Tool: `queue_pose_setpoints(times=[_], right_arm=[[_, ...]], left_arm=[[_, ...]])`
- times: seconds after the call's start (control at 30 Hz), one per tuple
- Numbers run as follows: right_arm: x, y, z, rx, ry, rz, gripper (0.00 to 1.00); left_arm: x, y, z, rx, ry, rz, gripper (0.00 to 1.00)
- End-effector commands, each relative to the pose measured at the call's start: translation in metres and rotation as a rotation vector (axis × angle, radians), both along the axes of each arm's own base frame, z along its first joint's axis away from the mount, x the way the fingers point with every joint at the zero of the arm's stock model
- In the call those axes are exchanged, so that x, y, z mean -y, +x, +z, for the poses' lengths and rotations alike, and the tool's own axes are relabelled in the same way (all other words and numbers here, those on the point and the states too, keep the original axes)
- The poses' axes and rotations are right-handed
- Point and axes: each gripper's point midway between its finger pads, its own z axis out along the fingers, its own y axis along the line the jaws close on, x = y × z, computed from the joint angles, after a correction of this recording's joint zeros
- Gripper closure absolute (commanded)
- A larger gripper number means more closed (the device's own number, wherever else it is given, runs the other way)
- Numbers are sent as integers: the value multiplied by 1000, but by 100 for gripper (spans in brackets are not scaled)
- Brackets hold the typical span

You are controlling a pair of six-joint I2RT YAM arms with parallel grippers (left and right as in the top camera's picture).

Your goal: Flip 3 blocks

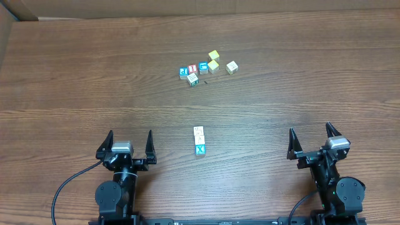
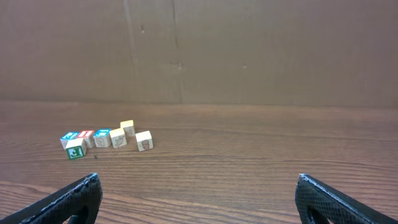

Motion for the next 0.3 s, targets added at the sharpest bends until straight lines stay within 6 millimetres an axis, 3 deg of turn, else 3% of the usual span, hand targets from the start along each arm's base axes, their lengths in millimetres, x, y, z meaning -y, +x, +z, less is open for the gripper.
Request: queue_pose_setpoints(times=[0.0,0.27], right_arm=[[0,0,-2,3,-4,0,0],[0,0,-2,2,-3,0,0]], left_arm=[[3,0,-1,0,15,-16,0],[3,0,-1,-1,15,-15,0]])
